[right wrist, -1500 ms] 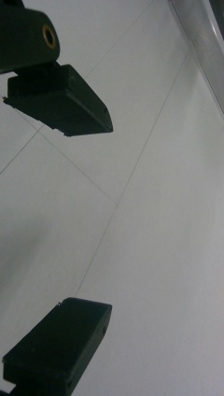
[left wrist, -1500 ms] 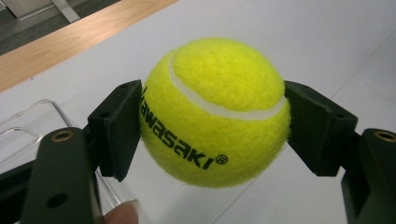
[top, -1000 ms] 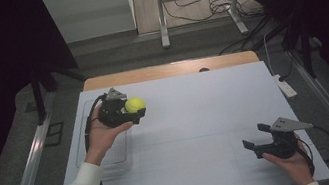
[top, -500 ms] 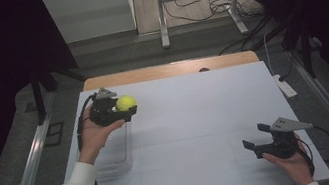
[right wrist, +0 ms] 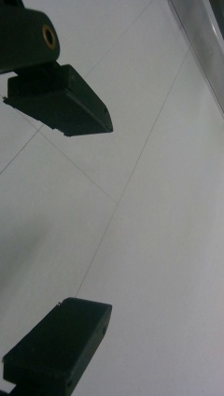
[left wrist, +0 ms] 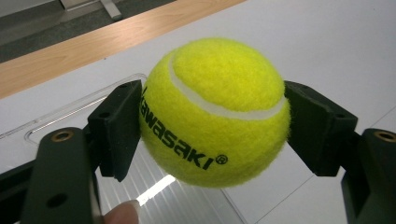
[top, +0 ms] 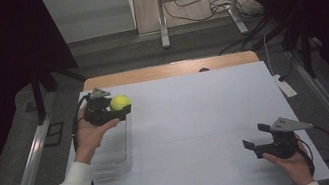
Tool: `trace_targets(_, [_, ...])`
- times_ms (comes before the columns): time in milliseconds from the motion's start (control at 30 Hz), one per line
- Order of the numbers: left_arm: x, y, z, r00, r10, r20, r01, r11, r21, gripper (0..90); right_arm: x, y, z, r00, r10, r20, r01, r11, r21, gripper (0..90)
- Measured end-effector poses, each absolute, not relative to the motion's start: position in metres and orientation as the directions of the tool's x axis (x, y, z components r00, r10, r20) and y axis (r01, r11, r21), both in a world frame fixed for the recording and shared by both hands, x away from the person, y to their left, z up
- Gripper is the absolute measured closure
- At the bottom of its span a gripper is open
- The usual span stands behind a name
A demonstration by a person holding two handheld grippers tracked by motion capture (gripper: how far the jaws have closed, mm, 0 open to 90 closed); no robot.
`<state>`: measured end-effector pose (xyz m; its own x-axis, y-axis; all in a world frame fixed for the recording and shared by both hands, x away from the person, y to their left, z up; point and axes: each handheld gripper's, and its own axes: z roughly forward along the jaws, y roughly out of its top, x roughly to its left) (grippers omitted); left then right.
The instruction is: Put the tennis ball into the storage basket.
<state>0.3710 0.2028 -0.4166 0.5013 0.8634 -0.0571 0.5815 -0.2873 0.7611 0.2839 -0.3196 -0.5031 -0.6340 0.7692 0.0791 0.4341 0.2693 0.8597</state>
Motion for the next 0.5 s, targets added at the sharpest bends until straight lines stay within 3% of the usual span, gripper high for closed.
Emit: trace_targets(500, [0.376,0.216,-0.416,0.457,0.888,-0.047,0.593,-0.265,0.76,25.5,0.284,-0.319,-0.503,-0.632,0.771,0.078,0.435,0.27,0.859,12.0])
